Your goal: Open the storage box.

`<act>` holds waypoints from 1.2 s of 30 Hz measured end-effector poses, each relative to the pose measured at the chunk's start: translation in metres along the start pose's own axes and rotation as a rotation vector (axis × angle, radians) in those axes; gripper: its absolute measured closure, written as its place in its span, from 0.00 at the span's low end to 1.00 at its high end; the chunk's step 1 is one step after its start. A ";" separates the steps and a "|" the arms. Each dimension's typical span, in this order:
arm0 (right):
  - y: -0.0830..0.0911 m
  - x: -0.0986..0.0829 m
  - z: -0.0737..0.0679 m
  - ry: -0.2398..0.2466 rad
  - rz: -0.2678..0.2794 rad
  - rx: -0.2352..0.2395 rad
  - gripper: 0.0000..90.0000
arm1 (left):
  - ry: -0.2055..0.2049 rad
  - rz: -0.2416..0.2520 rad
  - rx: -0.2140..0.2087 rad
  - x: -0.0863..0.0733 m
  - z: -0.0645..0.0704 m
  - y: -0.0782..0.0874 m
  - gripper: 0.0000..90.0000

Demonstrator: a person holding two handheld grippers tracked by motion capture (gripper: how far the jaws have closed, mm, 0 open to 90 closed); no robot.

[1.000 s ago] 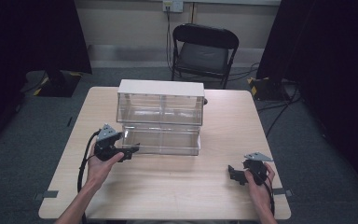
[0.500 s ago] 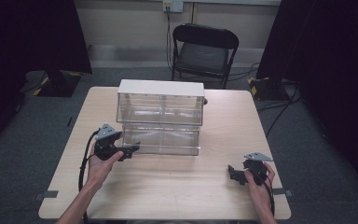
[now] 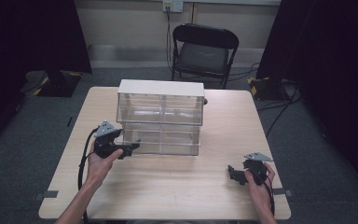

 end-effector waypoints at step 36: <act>0.000 0.000 0.000 0.002 0.000 0.000 0.08 | 0.033 0.031 0.031 0.010 -0.007 0.002 0.18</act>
Point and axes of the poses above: each handheld gripper's, and its own axes: y roughly backward along the jaws, x roughly out of its top, z roughly to its right, the point moved 4 cm from there along -y, roughly forward along the jaws
